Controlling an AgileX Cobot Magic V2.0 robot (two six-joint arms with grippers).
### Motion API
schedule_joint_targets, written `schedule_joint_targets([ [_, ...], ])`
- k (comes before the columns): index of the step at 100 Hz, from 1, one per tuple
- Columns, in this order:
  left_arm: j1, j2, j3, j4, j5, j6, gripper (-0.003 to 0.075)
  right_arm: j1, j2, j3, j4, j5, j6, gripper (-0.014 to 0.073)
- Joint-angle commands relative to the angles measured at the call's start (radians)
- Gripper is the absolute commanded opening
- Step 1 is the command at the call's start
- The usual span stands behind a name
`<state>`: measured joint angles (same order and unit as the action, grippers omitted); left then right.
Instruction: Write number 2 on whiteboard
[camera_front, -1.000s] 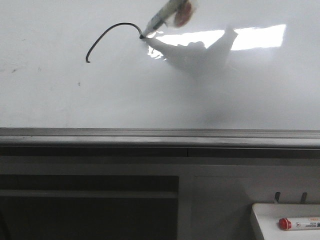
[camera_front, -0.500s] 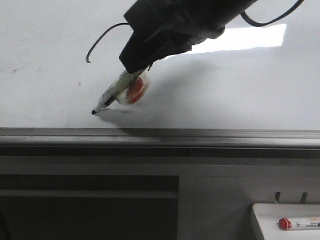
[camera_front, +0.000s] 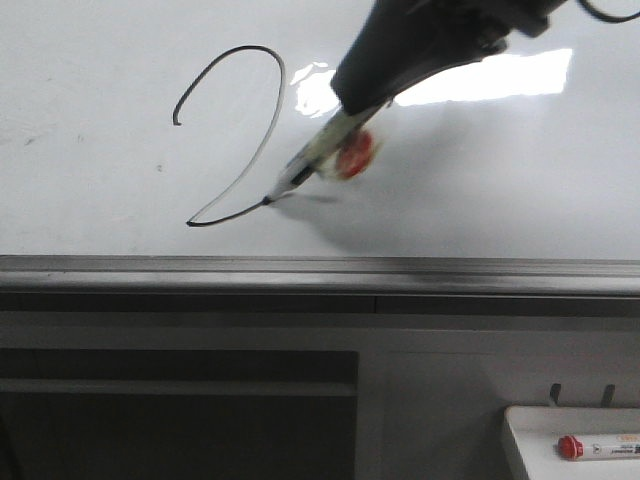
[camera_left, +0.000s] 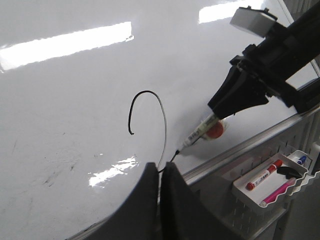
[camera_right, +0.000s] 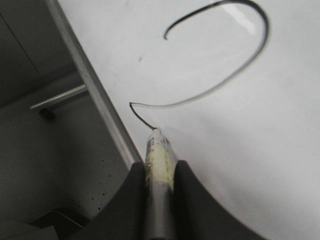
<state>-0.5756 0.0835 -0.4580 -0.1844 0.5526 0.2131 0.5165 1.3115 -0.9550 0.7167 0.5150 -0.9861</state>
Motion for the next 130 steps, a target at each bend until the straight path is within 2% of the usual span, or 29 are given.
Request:
schedule_joint_targets([
  [1, 0.001, 0.012, -0.028, -0.017, -0.081, -0.012, -0.0020, -0.086, -0.074, -0.016, -0.070, -0.039, 0.016, -0.0068],
  [11, 0.001, 0.012, -0.028, -0.017, -0.081, -0.012, -0.0020, -0.173, -0.123, 0.002, -0.138, 0.005, 0.045, -0.0068],
  [23, 0.001, 0.012, -0.028, -0.017, -0.081, -0.012, -0.0020, -0.256, -0.159, 0.025, -0.147, 0.015, 0.065, -0.0068],
  [38, 0.001, 0.012, -0.028, -0.017, -0.081, -0.012, -0.0020, -0.263, -0.163, 0.029, -0.147, 0.013, 0.065, -0.0068],
  [50, 0.001, 0.012, -0.028, -0.034, -0.083, -0.012, -0.0020, -0.251, -0.209, 0.008, -0.060, 0.088, 0.059, -0.0068],
  [62, 0.001, 0.012, -0.047, -0.160, -0.122, 0.003, -0.0018, -0.198, -0.303, -0.049, 0.096, 0.178, -0.053, -0.0068],
  [67, -0.003, 0.026, -0.079, -0.201, -0.107, 0.045, 0.0007, -0.174, -0.333, -0.079, 0.170, 0.215, -0.098, -0.0068],
  [74, -0.005, 0.069, -0.137, -0.275, -0.043, 0.163, 0.0114, -0.141, -0.359, -0.121, 0.211, 0.258, -0.107, -0.0068],
  [78, -0.005, 0.117, -0.181, -0.309, 0.015, 0.236, 0.0230, -0.121, -0.363, -0.144, 0.216, 0.289, -0.107, -0.0068],
  [79, -0.005, 0.117, -0.189, -0.313, 0.024, 0.246, 0.0230, -0.114, -0.363, -0.153, 0.216, 0.295, -0.107, -0.0068],
  [84, -0.005, 0.179, -0.247, -0.335, 0.099, 0.316, 0.0360, -0.091, -0.361, -0.179, 0.216, 0.328, -0.107, -0.0068],
  [91, -0.005, 0.280, -0.342, -0.370, 0.227, 0.439, 0.0442, -0.051, -0.356, -0.199, 0.216, 0.347, -0.109, -0.0068],
  [99, -0.005, 0.411, -0.452, -0.430, 0.373, 0.588, 0.0423, 0.003, -0.351, -0.205, 0.212, 0.347, -0.120, -0.0068],
  [104, -0.005, 0.467, -0.500, -0.462, 0.421, 0.632, 0.0402, 0.044, -0.347, -0.205, 0.209, 0.347, -0.124, -0.0068],
  [119, -0.005, 0.622, -0.626, -0.523, 0.527, 0.676, 0.0344, 0.195, -0.326, -0.205, 0.173, 0.335, -0.124, -0.0068],
  [130, -0.005, 0.712, -0.674, -0.548, 0.600, 0.676, 0.0342, 0.308, -0.316, -0.205, 0.138, 0.272, -0.124, -0.0068],
])
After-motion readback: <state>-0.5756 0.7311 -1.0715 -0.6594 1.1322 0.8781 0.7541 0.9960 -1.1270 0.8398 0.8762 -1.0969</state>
